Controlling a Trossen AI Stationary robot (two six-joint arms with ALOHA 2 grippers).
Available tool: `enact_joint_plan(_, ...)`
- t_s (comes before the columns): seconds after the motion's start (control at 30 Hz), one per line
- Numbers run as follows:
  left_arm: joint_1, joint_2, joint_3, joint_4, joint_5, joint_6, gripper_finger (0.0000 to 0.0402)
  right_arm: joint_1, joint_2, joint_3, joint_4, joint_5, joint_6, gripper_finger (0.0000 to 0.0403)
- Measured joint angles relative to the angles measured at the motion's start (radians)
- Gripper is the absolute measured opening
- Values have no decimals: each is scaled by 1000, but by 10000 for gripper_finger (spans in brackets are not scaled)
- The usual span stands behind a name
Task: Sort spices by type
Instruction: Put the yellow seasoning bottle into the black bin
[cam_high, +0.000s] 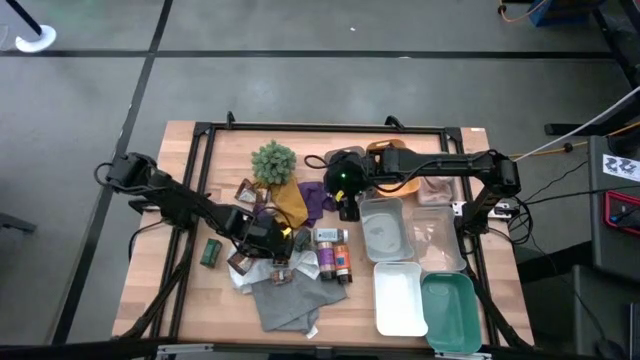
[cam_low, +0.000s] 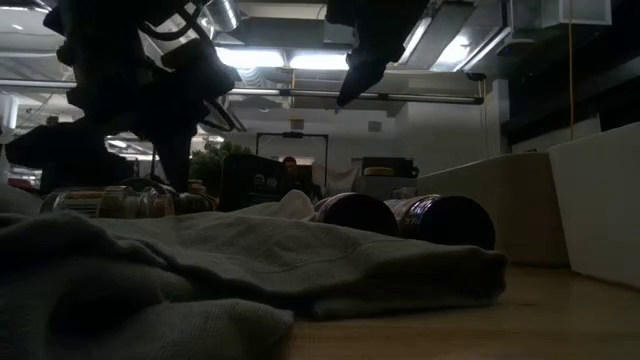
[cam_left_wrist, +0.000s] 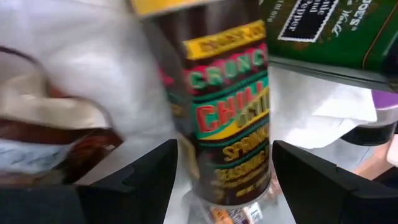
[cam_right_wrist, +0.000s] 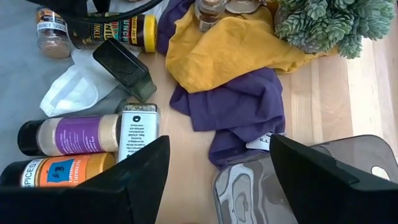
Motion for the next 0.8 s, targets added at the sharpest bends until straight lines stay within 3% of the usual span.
enact_joint_plan(0.47, 2, 89, 3, 22, 13, 51, 250, 0, 0, 0, 3, 0, 0, 276)
enact_joint_plan(0.7, 2, 84, 2, 20, 14, 83, 206, 0, 0, 0, 3, 0, 0, 276)
enact_joint_plan(0.8, 1, 64, -2, 14, 11, 100, 205, 0, 0, 0, 3, 0, 0, 276)
